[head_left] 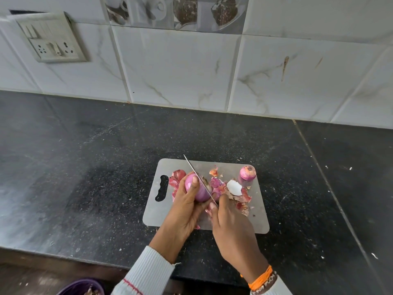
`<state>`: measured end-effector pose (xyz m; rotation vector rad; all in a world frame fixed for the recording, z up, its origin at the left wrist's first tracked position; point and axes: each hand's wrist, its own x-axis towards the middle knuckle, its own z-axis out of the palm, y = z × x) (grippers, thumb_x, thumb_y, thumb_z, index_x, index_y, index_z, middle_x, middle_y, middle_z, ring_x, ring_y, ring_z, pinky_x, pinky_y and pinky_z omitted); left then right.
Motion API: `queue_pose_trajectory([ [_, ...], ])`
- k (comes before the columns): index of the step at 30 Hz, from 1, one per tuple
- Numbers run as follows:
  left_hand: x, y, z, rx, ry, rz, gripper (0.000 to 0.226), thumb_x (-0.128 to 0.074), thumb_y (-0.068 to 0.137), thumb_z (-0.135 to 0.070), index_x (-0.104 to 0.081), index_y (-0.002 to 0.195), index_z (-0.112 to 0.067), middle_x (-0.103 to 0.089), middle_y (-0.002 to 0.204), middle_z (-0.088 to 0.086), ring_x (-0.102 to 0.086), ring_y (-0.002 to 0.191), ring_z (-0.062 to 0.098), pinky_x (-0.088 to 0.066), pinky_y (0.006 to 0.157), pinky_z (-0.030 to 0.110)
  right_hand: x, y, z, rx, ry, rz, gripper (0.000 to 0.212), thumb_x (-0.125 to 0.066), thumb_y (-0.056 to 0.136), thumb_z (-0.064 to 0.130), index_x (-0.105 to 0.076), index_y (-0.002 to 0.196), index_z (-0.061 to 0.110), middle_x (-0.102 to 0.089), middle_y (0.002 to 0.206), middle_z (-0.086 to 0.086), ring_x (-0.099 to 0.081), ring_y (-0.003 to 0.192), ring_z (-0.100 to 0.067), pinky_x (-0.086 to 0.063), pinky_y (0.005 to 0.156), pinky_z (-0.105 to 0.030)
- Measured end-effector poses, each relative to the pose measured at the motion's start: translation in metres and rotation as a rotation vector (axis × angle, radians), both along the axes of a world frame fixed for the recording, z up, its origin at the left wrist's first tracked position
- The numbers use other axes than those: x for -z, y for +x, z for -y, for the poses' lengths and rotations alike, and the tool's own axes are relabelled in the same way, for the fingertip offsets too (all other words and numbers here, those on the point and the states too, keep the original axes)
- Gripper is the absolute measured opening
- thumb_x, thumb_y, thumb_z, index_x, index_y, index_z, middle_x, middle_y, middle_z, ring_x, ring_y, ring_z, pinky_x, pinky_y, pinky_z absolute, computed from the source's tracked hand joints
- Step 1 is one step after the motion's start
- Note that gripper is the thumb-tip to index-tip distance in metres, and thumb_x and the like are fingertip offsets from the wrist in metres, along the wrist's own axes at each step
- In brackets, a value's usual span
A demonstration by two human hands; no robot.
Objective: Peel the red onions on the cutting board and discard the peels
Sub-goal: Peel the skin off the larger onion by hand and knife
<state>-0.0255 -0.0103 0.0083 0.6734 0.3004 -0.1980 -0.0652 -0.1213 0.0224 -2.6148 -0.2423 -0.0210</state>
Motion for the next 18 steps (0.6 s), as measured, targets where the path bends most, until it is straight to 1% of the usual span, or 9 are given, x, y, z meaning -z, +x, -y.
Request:
queue_pose_trajectory([
  [3,-0.001,-0.001,-0.001,0.007,0.035,-0.009,0.056,-0.06,0.069,-0.03,-0.047,0.12,-0.01,-0.068,0.083,0.012,-0.07,0.067,0.021,-0.056,0.047,0.029,-0.002,-0.001,-0.008,0.022,-0.129,-0.026,0.035,-0.029,0.1,0.035,-0.029,0.128,0.015,-0.063,0.105,-0.002,-0.062,0.093,-0.018,-0.051,0.07,-0.028],
  [6,0.0,-0.002,0.0,0.01,0.075,0.015,0.054,-0.058,0.071,-0.03,-0.047,0.117,-0.003,-0.071,0.075,0.01,-0.07,0.066,0.02,-0.059,0.053,0.031,-0.005,-0.003,-0.012,0.025,-0.121,-0.058,0.035,-0.032,0.1,0.031,-0.028,0.131,0.016,-0.063,0.108,-0.002,-0.064,0.093,-0.015,-0.053,0.073,-0.025],
  [8,0.001,-0.003,0.0,0.003,0.095,0.043,0.056,-0.057,0.073,-0.03,-0.046,0.119,0.0,-0.071,0.078,0.012,-0.07,0.068,0.021,-0.059,0.056,0.031,-0.007,-0.004,-0.012,0.018,-0.093,-0.055,0.035,-0.029,0.1,0.031,-0.028,0.132,0.016,-0.063,0.107,-0.001,-0.064,0.092,-0.015,-0.052,0.072,-0.025],
  [10,0.001,-0.001,-0.001,0.003,0.114,0.056,0.057,-0.058,0.073,-0.032,-0.047,0.119,0.0,-0.07,0.084,0.015,-0.07,0.07,0.023,-0.06,0.061,0.035,-0.01,-0.004,-0.013,0.018,-0.081,-0.041,0.036,-0.027,0.101,0.032,-0.028,0.133,0.015,-0.064,0.106,-0.001,-0.064,0.092,-0.016,-0.051,0.071,-0.027],
  [13,0.001,0.0,0.0,-0.016,0.129,0.047,0.057,-0.06,0.073,-0.035,-0.05,0.118,-0.001,-0.067,0.089,0.018,-0.069,0.07,0.025,-0.059,0.065,0.039,-0.01,-0.003,-0.017,0.038,-0.128,-0.037,0.035,-0.029,0.101,0.03,-0.029,0.132,0.014,-0.064,0.108,-0.003,-0.065,0.093,-0.018,-0.052,0.073,-0.03],
  [16,0.002,-0.001,0.001,-0.031,0.149,0.032,0.052,-0.061,0.073,-0.038,-0.053,0.111,-0.003,-0.064,0.089,0.019,-0.068,0.067,0.023,-0.059,0.062,0.036,-0.006,0.0,-0.02,0.062,-0.181,-0.011,0.033,-0.031,0.102,0.027,-0.03,0.131,0.012,-0.065,0.109,-0.006,-0.067,0.092,-0.019,-0.052,0.072,-0.028],
  [18,0.002,-0.001,0.001,-0.025,0.156,0.016,0.053,-0.062,0.073,-0.038,-0.052,0.112,-0.004,-0.065,0.088,0.018,-0.067,0.065,0.023,-0.06,0.059,0.035,-0.003,0.001,-0.02,0.061,-0.222,0.008,0.032,-0.032,0.101,0.025,-0.03,0.13,0.012,-0.066,0.109,-0.006,-0.067,0.091,-0.018,-0.052,0.071,-0.026],
])
